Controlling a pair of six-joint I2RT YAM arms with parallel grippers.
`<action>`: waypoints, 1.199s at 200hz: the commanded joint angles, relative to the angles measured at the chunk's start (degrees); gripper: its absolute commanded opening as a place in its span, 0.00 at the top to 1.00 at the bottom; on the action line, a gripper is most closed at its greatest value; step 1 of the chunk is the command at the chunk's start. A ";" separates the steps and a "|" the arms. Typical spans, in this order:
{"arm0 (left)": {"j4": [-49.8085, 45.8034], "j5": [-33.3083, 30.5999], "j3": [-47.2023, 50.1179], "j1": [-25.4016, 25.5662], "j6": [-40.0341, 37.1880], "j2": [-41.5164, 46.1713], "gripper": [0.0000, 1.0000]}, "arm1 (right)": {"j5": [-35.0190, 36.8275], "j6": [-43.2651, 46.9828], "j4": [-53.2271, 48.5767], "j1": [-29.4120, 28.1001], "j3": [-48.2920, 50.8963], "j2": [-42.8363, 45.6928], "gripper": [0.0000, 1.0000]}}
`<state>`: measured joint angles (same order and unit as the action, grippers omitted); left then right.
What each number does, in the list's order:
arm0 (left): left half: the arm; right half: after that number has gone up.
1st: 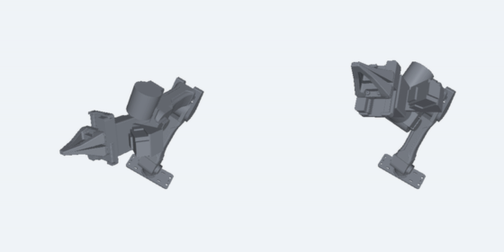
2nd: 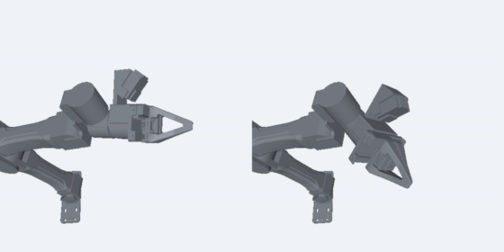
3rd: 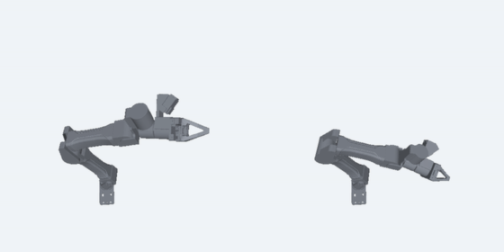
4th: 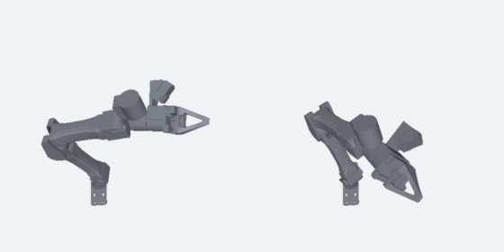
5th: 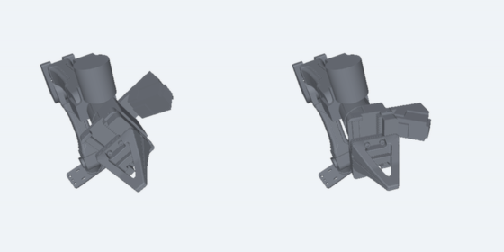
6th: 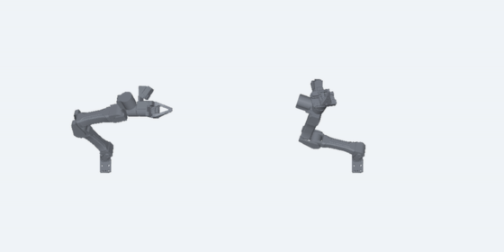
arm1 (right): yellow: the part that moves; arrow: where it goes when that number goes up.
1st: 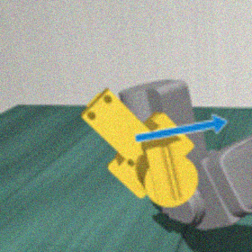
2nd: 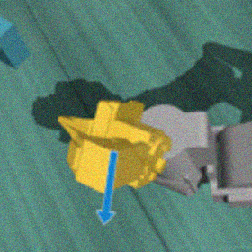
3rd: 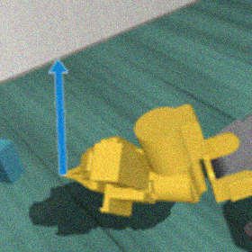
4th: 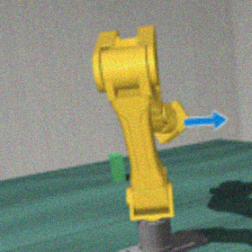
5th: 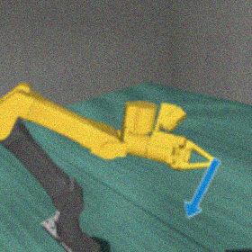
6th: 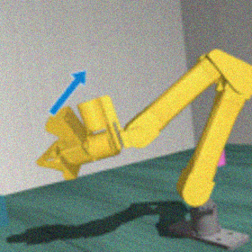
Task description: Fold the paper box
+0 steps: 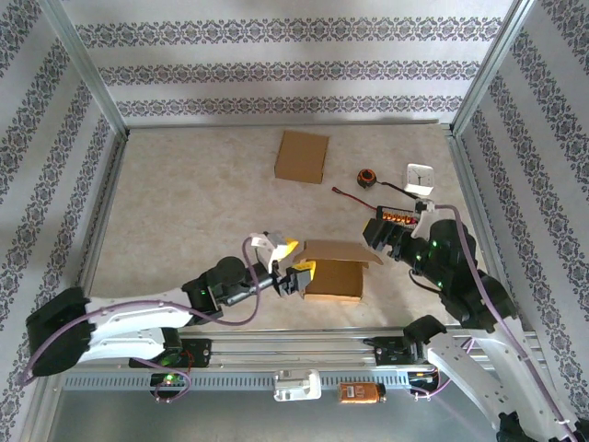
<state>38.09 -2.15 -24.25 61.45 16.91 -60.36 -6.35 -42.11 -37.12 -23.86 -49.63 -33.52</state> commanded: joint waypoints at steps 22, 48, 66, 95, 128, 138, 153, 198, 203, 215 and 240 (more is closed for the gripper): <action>-24.97 -12.49 -5.72 0.61 3.32 15.21 0.19 | -8.62 -1.41 -10.31 8.24 -5.69 -10.32 0.20; -51.18 -23.26 -17.90 -2.74 21.27 14.91 0.36 | -15.29 -0.45 -12.80 13.45 -5.15 -14.38 0.28; -62.99 -16.22 -24.47 -8.49 33.13 11.19 0.37 | -18.54 0.04 -12.97 14.65 -3.94 -15.60 0.30; -58.18 5.37 -25.16 -17.46 45.60 5.73 0.37 | -21.72 -0.14 -12.67 14.80 -0.75 -17.29 0.29; -41.32 16.83 -21.66 -19.40 51.24 -0.64 0.32 | -22.68 -1.92 -10.99 14.85 2.19 -19.54 0.26; -38.60 19.38 -21.18 -19.93 52.24 -3.44 0.29 | -23.56 -2.34 -9.88 14.80 2.84 -20.50 0.26; -35.41 23.16 -20.74 -20.52 53.53 -7.82 0.26 | -24.93 -2.63 -8.74 14.81 3.83 -21.76 0.28; -23.67 28.59 -18.84 -20.66 54.23 -16.77 0.21 | -22.91 -2.50 -6.33 14.64 7.58 -21.27 0.40; -22.91 29.37 -18.78 -20.61 53.88 -17.60 0.22 | -22.43 -2.33 -6.10 14.63 7.76 -21.09 0.40; -22.12 32.07 -19.11 -20.59 52.80 -20.22 0.25 | -21.64 -1.78 -5.65 14.66 8.30 -20.74 0.42; -23.51 35.73 -20.07 -20.56 49.23 -23.56 0.29 | -20.48 -1.51 -4.56 14.69 9.70 -20.67 0.44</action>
<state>11.09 27.94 -43.62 41.50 69.06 -81.89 -28.75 -44.42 -43.48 -9.47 -41.32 -54.89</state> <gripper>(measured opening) 0.733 0.565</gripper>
